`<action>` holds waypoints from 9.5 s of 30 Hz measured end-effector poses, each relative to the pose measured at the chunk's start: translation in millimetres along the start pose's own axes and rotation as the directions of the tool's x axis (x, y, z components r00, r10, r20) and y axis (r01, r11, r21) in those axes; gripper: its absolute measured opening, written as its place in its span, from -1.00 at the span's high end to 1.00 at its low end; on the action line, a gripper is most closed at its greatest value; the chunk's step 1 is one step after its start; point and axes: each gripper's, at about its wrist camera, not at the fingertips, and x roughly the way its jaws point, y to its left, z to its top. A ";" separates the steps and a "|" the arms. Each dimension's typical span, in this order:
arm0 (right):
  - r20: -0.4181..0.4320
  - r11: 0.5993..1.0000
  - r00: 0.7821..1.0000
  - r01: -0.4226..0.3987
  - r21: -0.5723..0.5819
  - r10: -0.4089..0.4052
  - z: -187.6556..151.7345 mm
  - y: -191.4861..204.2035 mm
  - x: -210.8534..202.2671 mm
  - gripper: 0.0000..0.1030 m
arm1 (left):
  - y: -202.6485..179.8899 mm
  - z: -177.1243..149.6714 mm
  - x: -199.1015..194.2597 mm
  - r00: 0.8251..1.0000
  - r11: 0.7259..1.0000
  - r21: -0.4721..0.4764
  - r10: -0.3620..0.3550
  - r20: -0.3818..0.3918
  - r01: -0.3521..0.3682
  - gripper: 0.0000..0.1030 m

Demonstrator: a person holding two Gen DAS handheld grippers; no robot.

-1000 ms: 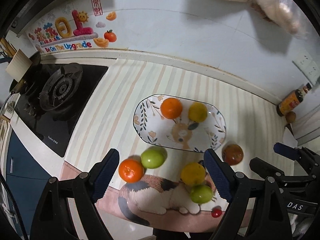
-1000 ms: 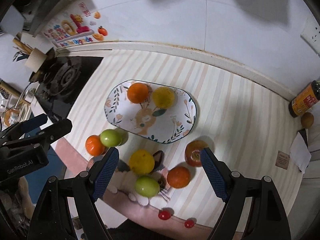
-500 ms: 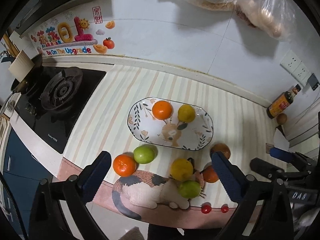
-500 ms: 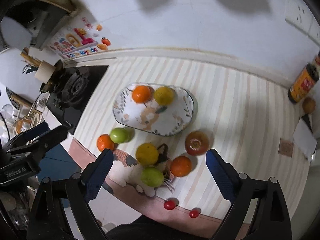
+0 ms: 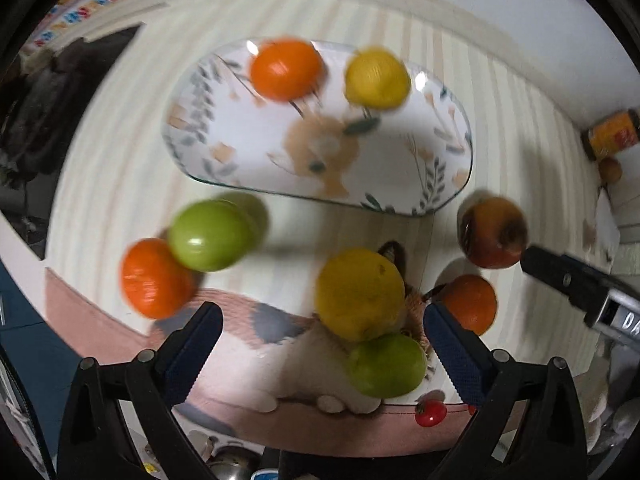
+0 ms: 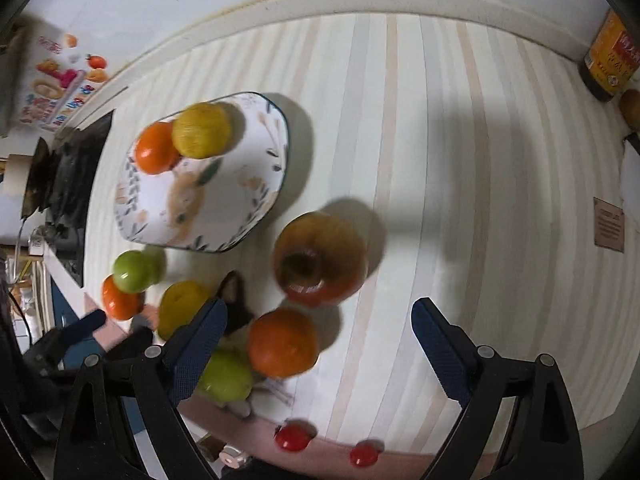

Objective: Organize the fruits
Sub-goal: 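Grasp a yellow citrus with the left tool while the right tool grasps the red apple, then carry both fruits onto the floral plate and open both tools, then lift both tools off the plate and move toward the remaining fruit, then grasp a green apple with the left tool while the right tool grasps an orange, then carry both fruits onto the floral plate and open both tools, then lift both tools off the plate and move toward the remaining fruit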

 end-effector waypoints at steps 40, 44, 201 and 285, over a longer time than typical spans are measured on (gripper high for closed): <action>-0.024 0.988 1.000 -0.003 -0.158 -0.001 68.4 94.5 29.9 -0.33 | 81.5 93.0 -61.5 0.988 0.996 0.015 0.081 0.132 -0.084 -0.19; -0.046 0.983 0.998 0.029 -0.183 -0.038 78.1 111.5 47.6 -0.33 | 100.1 131.5 -34.5 0.986 0.992 -0.002 0.127 0.106 -0.127 -0.19; 0.032 0.996 0.996 -0.083 -0.044 0.084 77.7 58.6 -4.3 -0.11 | 63.1 102.4 -90.1 0.979 1.000 0.000 0.013 0.203 -0.013 -0.16; 0.340 0.962 0.940 0.077 -0.260 0.017 -87.5 115.2 -199.7 -0.81 | 38.0 -61.9 -216.7 0.893 0.997 -0.069 0.015 0.449 0.018 -0.82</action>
